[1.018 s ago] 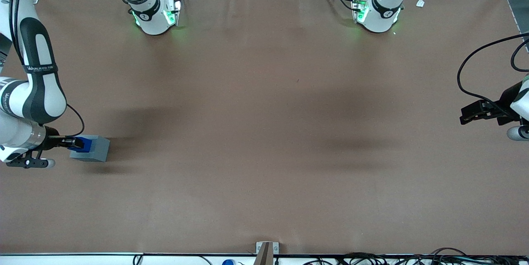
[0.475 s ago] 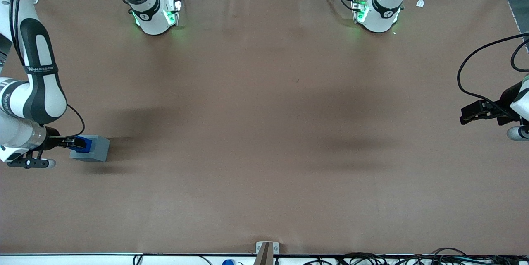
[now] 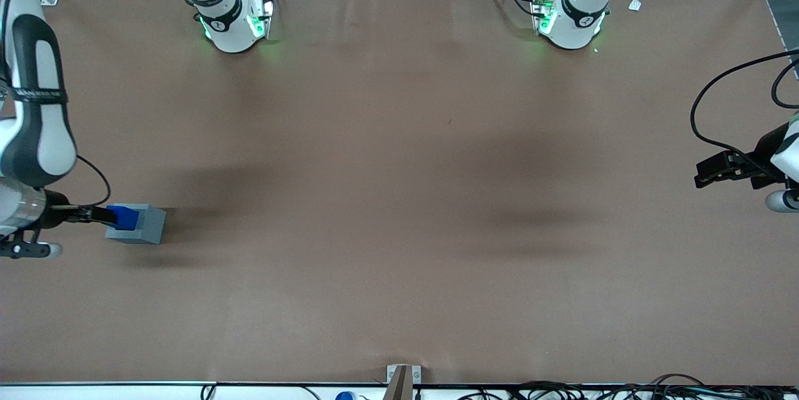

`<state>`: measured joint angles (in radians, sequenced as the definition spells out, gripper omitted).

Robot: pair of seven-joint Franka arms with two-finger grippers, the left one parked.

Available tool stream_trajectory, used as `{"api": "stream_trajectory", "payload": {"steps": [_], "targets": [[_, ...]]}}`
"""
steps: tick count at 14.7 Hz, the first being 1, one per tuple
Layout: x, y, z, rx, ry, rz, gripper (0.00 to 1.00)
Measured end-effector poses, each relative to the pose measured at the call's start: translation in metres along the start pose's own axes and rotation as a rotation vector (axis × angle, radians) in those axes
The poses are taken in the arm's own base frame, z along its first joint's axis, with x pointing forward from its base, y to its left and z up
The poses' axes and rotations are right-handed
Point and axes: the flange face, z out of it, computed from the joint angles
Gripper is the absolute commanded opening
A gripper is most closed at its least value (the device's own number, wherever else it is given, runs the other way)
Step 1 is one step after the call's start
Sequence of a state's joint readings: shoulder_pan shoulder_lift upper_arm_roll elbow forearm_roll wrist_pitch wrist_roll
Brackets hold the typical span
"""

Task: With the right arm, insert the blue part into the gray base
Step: 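Open the right gripper and withdraw it from the base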

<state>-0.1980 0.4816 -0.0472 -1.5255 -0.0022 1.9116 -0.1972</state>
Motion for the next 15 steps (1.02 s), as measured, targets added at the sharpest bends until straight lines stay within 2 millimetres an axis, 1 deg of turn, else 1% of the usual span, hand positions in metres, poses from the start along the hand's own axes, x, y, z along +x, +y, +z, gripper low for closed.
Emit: {"api": "stream_trajectory", "payload": {"steps": [1,3,5,7,9,11,13,15], "targets": [[-0.004,-0.003,-0.025,0.001,0.002,-0.004,1.0],[-0.017,-0.02,-0.079,-0.001,0.029,-0.025,1.0],[-0.037,-0.045,-0.13,-0.004,0.06,-0.046,1.0],[-0.06,-0.072,-0.171,-0.003,0.075,-0.038,1.0],[-0.079,-0.105,-0.201,-0.002,0.087,-0.029,1.0],[-0.098,-0.137,-0.222,-0.002,0.106,-0.046,1.0],[-0.119,-0.158,-0.233,0.0,0.118,-0.074,1.0],[-0.141,-0.17,-0.238,0.002,0.122,-0.086,1.0]]}}
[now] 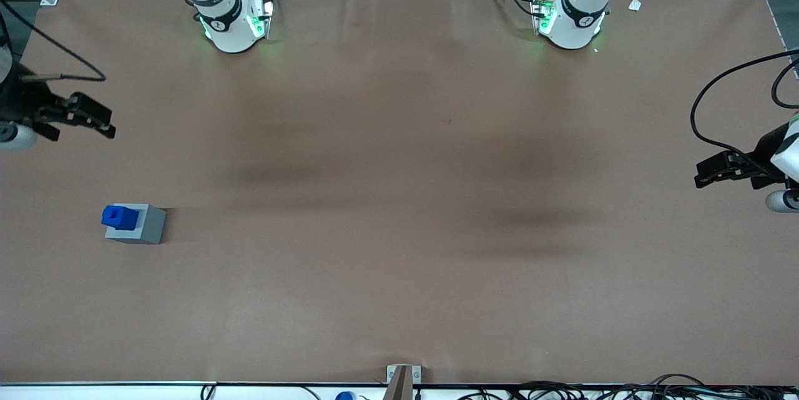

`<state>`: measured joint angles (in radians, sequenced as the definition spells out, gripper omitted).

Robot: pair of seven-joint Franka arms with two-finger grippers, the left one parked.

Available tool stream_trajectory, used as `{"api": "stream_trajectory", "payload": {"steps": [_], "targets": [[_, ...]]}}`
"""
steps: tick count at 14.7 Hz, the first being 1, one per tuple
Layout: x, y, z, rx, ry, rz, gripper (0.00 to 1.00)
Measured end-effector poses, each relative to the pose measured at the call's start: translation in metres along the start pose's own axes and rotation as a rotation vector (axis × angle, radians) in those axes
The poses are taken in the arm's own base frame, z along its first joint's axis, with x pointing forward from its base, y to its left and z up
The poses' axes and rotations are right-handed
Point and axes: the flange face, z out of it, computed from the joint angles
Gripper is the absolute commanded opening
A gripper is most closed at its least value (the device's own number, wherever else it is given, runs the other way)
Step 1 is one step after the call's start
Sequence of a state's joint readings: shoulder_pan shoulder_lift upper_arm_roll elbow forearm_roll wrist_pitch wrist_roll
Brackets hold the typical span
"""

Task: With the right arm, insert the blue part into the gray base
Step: 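Open the right gripper and withdraw it from the base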

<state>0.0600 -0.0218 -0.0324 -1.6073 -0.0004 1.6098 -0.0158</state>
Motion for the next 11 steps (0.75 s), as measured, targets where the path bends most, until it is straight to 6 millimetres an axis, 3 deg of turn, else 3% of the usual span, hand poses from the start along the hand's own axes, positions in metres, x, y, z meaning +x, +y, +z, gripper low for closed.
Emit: {"api": "stream_trajectory", "payload": {"steps": [6,11], "targets": [[-0.045,0.0,-0.011,0.005,0.004,0.002,1.0],[-0.053,0.006,-0.017,0.008,0.001,0.013,1.0]]}}
